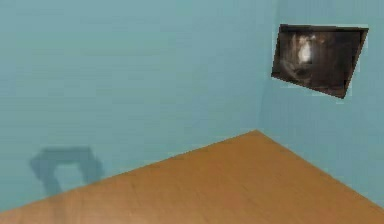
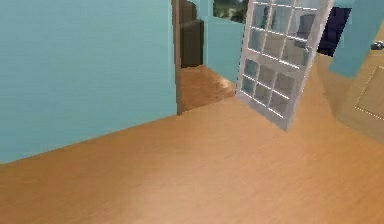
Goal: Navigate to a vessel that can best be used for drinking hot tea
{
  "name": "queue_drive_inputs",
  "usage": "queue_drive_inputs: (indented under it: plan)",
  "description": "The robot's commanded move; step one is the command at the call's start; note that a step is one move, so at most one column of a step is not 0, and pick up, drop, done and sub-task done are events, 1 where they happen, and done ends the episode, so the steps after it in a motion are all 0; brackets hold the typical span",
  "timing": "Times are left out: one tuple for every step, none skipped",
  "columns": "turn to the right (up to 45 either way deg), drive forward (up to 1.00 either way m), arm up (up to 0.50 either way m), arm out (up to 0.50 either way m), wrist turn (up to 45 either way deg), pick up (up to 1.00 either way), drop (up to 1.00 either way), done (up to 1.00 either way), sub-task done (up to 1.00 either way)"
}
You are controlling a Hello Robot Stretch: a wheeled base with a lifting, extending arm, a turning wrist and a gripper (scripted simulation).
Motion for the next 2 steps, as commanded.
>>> queue_drive_inputs:
  plan:
    - [-45.0,0.00,0.00,0.00,0.0,0.00,0.00,0.00,0.00]
    - [-36.0,0.00,0.00,0.00,0.0,0.00,0.00,0.00,0.00]
